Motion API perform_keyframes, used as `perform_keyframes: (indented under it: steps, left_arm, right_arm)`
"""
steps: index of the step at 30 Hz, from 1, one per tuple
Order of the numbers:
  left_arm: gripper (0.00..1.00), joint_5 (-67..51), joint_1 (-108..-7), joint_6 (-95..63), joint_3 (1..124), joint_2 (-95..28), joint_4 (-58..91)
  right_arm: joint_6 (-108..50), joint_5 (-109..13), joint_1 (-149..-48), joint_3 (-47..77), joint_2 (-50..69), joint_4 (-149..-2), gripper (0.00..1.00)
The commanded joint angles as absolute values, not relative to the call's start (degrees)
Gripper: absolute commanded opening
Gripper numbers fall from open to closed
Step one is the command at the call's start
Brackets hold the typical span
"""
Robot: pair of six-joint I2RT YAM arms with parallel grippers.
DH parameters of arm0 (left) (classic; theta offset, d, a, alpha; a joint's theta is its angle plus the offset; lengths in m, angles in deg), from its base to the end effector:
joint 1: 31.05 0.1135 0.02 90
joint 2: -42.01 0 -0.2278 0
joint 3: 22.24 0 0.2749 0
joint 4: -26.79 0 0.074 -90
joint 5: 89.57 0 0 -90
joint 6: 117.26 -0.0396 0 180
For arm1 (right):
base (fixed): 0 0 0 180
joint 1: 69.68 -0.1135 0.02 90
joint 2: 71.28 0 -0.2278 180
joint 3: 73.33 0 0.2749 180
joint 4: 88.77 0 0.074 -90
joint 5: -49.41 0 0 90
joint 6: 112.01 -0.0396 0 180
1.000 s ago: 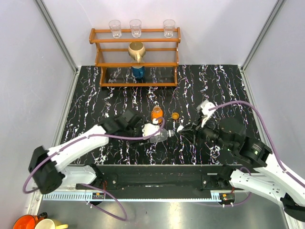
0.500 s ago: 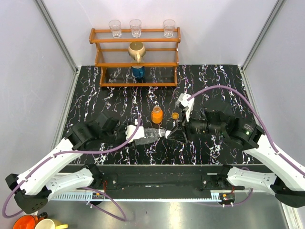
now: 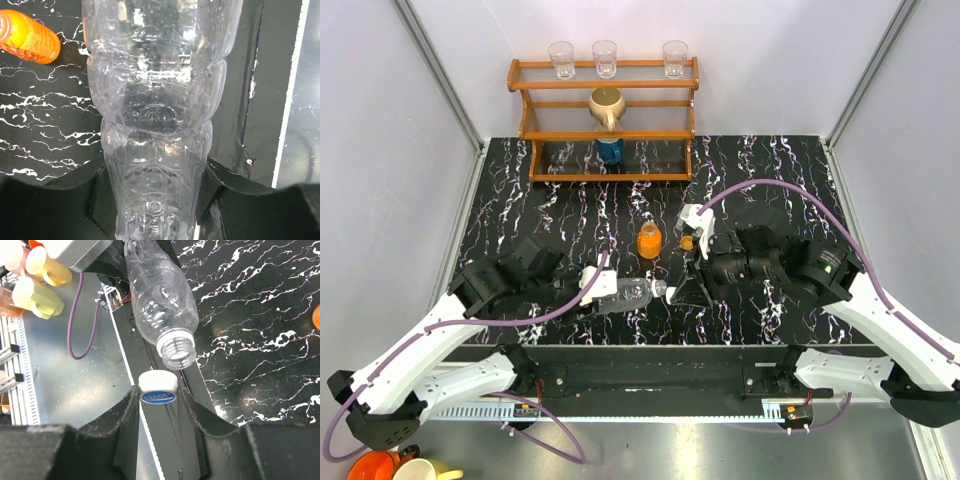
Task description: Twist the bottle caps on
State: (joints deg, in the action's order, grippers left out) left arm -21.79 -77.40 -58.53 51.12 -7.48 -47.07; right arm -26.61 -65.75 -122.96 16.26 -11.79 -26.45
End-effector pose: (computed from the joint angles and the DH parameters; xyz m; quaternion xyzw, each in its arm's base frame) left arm 0.1235 -0.1511 0.3132 0.6293 0.6772 -0.2235 0.3090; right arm 0.1271 0.1985 0.3891 -0.4481 0.7352 0.3951 0.3204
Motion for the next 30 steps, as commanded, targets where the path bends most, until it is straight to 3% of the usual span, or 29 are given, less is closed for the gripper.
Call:
perform_keyframes:
  steps: [1,30]
  left_arm:
    - [0.39,-26.5,-77.1,-59.9,54.3,-7.4,-47.1]
    - [0.40,-30.5,-77.2,-60.6,57.6,-11.2,-48.0]
  right_arm:
    - [-25.3,-68.2,-123.3,19.4,-10.5,-26.5,0.06]
    - [-24.7,-72.0,-123.3,16.5,-9.5,-29.6,0.03]
